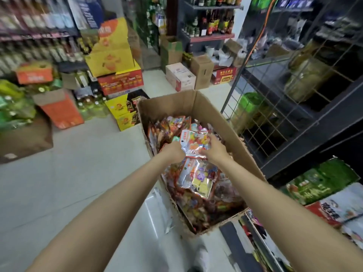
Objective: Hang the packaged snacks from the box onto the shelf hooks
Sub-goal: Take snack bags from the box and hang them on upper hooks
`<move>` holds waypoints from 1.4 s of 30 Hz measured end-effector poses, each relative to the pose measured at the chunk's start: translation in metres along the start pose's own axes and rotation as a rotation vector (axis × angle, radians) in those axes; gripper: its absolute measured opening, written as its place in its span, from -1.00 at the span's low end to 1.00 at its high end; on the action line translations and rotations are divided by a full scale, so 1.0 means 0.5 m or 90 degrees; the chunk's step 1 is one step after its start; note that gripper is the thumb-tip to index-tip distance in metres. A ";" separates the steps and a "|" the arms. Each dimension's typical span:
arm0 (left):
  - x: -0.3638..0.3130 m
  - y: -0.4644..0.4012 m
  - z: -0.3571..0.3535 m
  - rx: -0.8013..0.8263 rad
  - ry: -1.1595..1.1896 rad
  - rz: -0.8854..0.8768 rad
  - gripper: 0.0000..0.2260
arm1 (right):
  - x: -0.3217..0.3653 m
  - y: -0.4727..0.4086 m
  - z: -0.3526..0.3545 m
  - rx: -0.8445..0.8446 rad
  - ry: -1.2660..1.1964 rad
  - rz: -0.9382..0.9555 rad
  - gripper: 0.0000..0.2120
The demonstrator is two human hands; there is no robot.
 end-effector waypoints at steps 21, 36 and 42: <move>0.044 -0.071 -0.004 -0.023 -0.155 0.072 -0.49 | -0.051 0.012 0.028 0.026 0.155 -0.009 -0.30; 0.072 -0.105 0.008 -0.098 -0.011 0.092 -0.43 | 0.005 0.012 0.004 -0.075 0.487 0.067 -0.32; 0.075 -0.107 -0.003 -0.117 -0.048 0.094 -0.51 | 0.048 -0.027 -0.036 0.064 0.523 0.231 -0.30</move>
Point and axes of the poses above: each hand's wrist, its own y-axis away from the middle knuckle, its own z-axis out of the back of the hand, x = y × z, the point moved 6 cm from there along -y, towards the middle knuckle, and after that the axes turned 4 degrees about y, right-handed, at the moved point
